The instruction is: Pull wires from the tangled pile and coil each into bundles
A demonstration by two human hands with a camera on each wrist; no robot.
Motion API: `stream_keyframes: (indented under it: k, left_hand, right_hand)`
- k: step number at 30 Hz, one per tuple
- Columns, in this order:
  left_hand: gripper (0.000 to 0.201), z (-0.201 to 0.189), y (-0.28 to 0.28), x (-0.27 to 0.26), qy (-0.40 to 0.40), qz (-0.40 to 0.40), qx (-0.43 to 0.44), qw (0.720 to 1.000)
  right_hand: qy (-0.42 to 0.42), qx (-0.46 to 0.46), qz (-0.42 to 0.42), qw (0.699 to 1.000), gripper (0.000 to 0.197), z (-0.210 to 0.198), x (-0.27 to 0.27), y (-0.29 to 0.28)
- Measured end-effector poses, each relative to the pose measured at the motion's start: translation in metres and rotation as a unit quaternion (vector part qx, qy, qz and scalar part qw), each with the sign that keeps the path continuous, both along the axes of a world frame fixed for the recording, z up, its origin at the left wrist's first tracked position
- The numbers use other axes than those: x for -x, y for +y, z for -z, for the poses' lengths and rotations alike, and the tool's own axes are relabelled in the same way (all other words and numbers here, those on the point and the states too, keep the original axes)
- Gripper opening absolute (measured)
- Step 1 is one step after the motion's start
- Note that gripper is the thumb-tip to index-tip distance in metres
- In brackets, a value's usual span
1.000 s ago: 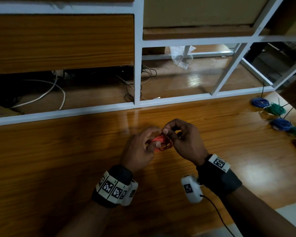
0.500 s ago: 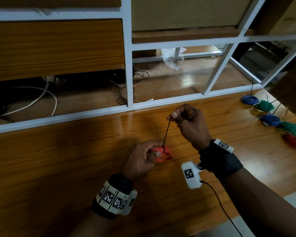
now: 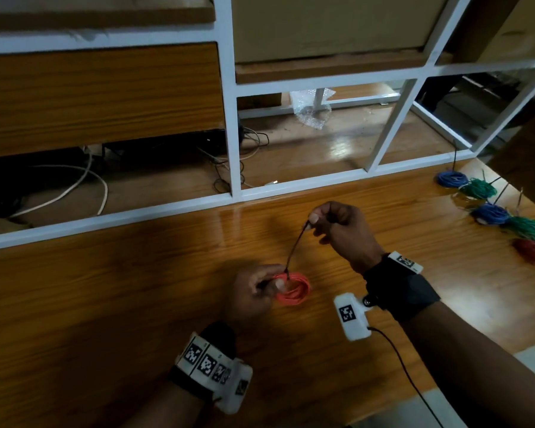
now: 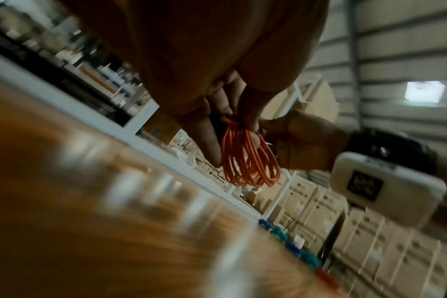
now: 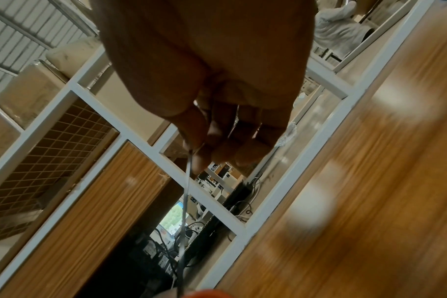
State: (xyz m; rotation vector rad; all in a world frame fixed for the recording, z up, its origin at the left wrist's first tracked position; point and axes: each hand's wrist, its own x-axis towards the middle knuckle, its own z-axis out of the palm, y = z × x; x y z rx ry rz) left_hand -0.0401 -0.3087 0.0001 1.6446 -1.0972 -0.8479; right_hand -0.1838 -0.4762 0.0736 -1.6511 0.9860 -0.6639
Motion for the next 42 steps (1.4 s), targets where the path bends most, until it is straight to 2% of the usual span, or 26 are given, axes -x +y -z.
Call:
stream_keyframes:
  k: [3, 6, 9, 12, 16, 19, 24, 28, 31, 33, 35, 36, 39, 42]
  left_hand:
    - [0.027, 0.006, 0.004, 0.008, 0.139, -0.074, -0.009, 0.987]
    - [0.024, -0.002, 0.002, 0.021, 0.271, -0.097, -0.005, 0.958]
    - [0.019, -0.004, -0.008, 0.038, 0.331, -0.083, -0.005, 0.940]
    - [0.018, -0.009, -0.021, 0.063, 0.353, -0.050, -0.010, 0.934]
    - [0.021, -0.017, -0.050, 0.103, 0.341, 0.028, -0.051, 0.938]
    - [0.025, -0.023, -0.078, 0.134, 0.294, 0.084, -0.085, 0.948]
    - [0.025, -0.026, -0.138, 0.188, 0.195, 0.106, -0.113, 0.969]
    - [0.023, -0.022, -0.176, 0.238, 0.155, 0.083, -0.132, 0.975]
    - [0.024, -0.018, -0.196, 0.276, 0.130, 0.064, -0.153, 0.978]
    - [0.022, -0.016, -0.204, 0.295, 0.125, 0.052, -0.158, 0.978]
    - [0.020, -0.013, -0.207, 0.309, 0.121, 0.035, -0.158, 0.979]
    - [0.019, -0.012, -0.205, 0.314, 0.120, 0.023, -0.161, 0.979]
    - [0.019, -0.007, -0.191, 0.321, 0.111, 0.006, -0.157, 0.981]
    - [0.018, -0.002, -0.178, 0.322, 0.089, -0.012, -0.150, 0.985]
  right_hand:
    - [-0.004, -0.067, -0.026, 0.997, 0.025, 0.000, 0.018, 0.014]
    - [0.013, -0.112, -0.028, 0.993, 0.032, 0.011, 0.035, 0.037]
    - [0.013, -0.151, -0.010, 0.988, 0.028, 0.024, 0.056, 0.061]
    - [-0.013, -0.167, 0.007, 0.986, 0.027, 0.031, 0.086, 0.072]
    - [-0.032, -0.179, 0.079, 0.980, 0.027, 0.036, 0.139, 0.058]
    - [-0.038, -0.187, 0.127, 0.973, 0.022, 0.039, 0.184, 0.034]
    - [-0.075, -0.194, 0.226, 0.952, 0.018, 0.057, 0.274, -0.045]
    - [-0.044, -0.171, 0.307, 0.935, 0.034, 0.086, 0.348, -0.126]
    - [0.018, -0.133, 0.308, 0.942, 0.053, 0.115, 0.394, -0.178]
    - [0.051, -0.124, 0.295, 0.946, 0.064, 0.132, 0.411, -0.207]
    - [0.055, -0.118, 0.302, 0.945, 0.058, 0.133, 0.417, -0.224]
    - [0.056, -0.108, 0.306, 0.944, 0.057, 0.132, 0.416, -0.228]
    - [0.072, -0.052, 0.312, 0.946, 0.071, 0.135, 0.412, -0.228]
    - [0.068, -0.029, 0.295, 0.953, 0.051, 0.146, 0.407, -0.213]
